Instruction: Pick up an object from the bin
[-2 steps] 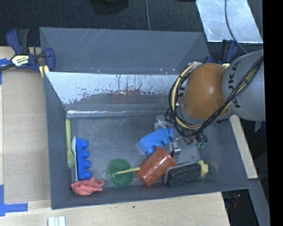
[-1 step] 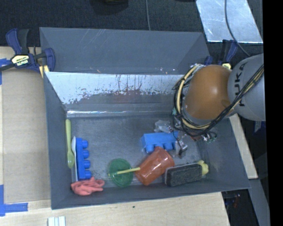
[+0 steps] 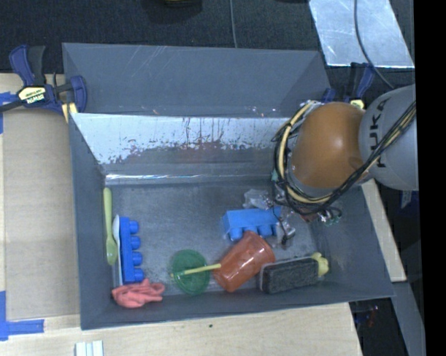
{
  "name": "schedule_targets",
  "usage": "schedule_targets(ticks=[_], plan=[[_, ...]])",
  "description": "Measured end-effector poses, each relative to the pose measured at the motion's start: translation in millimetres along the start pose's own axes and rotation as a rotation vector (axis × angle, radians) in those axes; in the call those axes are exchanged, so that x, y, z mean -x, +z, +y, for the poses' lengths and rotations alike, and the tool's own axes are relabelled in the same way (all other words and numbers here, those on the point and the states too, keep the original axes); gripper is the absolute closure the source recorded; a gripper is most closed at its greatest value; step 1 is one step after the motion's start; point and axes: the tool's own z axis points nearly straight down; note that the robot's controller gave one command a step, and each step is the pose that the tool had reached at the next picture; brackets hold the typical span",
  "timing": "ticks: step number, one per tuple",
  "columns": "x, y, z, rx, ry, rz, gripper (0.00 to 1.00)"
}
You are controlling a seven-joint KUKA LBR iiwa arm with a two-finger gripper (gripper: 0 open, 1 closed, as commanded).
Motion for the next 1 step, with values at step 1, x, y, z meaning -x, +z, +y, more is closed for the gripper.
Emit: schedule_targets(ticks=[1], plan=[[0.0, 0.0, 0.0, 0.0, 0.0, 0.0, 1.0]])
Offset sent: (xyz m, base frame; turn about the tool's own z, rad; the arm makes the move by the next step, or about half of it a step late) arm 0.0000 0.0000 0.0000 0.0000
